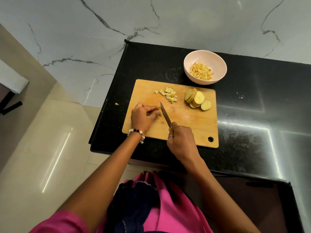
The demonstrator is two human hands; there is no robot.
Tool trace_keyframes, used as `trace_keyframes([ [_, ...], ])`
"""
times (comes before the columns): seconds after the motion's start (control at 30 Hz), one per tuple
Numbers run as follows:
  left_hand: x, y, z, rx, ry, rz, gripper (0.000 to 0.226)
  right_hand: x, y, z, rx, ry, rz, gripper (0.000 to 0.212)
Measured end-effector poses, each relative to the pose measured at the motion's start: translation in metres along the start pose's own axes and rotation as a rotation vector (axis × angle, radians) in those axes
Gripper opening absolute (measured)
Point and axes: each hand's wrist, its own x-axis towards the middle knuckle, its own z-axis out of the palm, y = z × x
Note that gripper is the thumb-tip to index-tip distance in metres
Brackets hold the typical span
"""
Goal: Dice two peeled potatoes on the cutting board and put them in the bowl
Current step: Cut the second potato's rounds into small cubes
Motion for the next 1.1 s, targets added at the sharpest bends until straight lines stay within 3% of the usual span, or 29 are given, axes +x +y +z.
trace_keyframes([
  [0.17, -0.002, 0.02, 0.005, 0.122, -0.071, -0.017, 0.062, 0.007, 0.007, -0.009, 0.021, 0.087, 0.018, 0.023],
  [0.7, -0.004, 0.045, 0.021, 0.3, 0.013, -0.149, 0.045, 0.019, 0.019, -0.01, 0.101, 0.139, 0.108, 0.02],
  [0.9, 0.013, 0.034, 0.014, 0.237, -0.107, 0.039, 0.03, 0.018, 0.02, -0.008, 0.087, 0.098, 0.087, 0.022],
  [1.1, 0.028, 0.026, 0.005, 0.174, -0.23, 0.204, 0.037, 0.017, 0.02, 0.003, -0.082, 0.043, 0.046, 0.038],
])
